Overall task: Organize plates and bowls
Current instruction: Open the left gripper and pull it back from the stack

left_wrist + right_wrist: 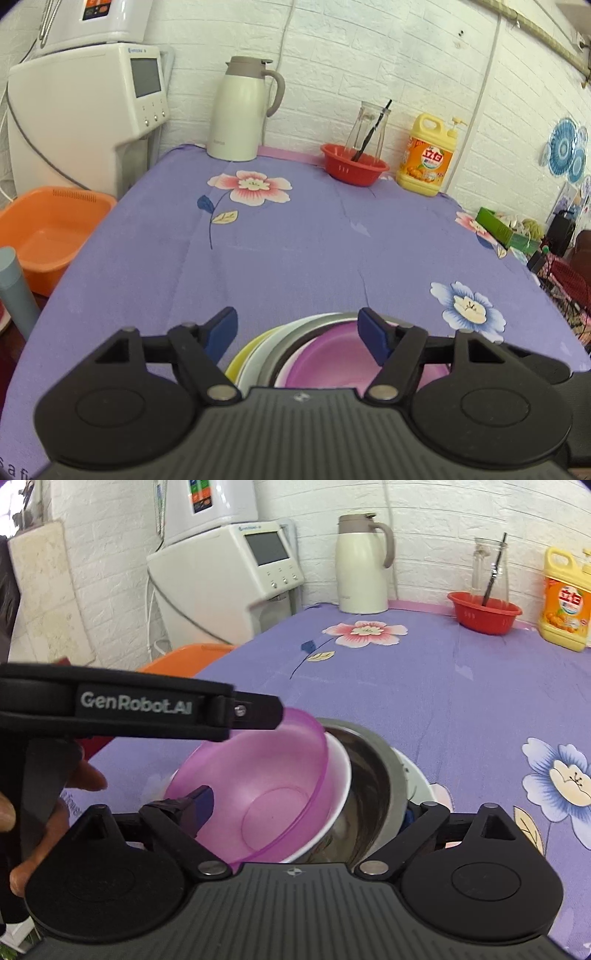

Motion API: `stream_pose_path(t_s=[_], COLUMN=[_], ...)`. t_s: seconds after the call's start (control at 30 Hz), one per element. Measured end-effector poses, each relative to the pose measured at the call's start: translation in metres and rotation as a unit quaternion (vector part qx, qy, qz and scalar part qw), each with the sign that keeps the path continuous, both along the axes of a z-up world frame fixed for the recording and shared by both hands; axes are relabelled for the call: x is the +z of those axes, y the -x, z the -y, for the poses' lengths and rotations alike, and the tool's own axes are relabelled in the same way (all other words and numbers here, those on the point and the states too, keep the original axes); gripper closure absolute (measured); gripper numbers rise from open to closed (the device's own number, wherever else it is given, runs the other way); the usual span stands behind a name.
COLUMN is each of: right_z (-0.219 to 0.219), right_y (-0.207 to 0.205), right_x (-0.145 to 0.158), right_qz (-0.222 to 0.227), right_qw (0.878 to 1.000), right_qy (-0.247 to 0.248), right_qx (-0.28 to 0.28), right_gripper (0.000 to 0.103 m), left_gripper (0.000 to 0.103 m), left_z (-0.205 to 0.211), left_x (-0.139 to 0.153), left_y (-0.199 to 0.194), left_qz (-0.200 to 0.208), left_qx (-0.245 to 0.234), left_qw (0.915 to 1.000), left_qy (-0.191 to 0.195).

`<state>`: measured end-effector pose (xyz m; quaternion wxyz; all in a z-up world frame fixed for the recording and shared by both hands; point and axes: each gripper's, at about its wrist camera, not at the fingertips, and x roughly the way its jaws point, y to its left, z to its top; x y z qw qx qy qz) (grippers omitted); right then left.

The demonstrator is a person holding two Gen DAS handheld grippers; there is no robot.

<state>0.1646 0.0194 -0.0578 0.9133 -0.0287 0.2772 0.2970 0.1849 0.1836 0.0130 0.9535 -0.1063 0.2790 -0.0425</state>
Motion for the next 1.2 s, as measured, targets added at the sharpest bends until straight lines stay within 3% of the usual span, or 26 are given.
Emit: stream_pose_path(t_s=[0.13, 0.23, 0.4, 0.53, 0.63, 0.7, 0.93, 1.2], right_z=[-0.006, 0.01, 0.039, 0.074, 0.102, 0.119, 0.148, 0.155], right_y=[0.003, 0.005, 0.008, 0.021, 0.03, 0.038, 0.08, 0.124], right_x=[0.001, 0.015, 0.025, 0.019, 0.011, 0.007, -0.01, -0.019], right_qz=[0.015, 0.051, 0.044, 0.042, 0.034, 0.028, 0.028, 0.05], right_qw=[1.0, 0.998, 0.997, 0.993, 0.988, 0.983, 0.976, 0.975], right_qy=[0.013, -0.012, -0.049, -0.061, -0.081, -0.099, -0.142, -0.153], right_qx=[0.008, -0.032, -0.05, -0.09, -0.13, -0.153, -0.161, -0.153], right_gripper=[0.0, 0.0, 0.0, 0.0, 0.0, 0.0, 0.0, 0.0], left_gripper=[0.033, 0.033, 0.031, 0.024, 0.012, 0.012, 0.011, 0.011], left_z=[-0.002, -0.001, 0.011, 0.028, 0.045, 0.057, 0.091, 0.104], left_x=[0.006, 0.011, 0.016, 0.019, 0.019, 0.018, 0.0, -0.029], left_y=[0.003, 0.008, 0.027, 0.054, 0.078, 0.095, 0.144, 0.176], left_qz=[0.008, 0.017, 0.029, 0.049, 0.068, 0.079, 0.071, 0.053], left_qx=[0.009, 0.009, 0.006, 0.015, 0.028, 0.038, 0.034, 0.044], left_qw=[0.9999, 0.9998, 0.9995, 0.9986, 0.9971, 0.996, 0.9968, 0.9972], left_qy=[0.005, 0.006, 0.007, 0.014, 0.021, 0.016, -0.016, -0.029])
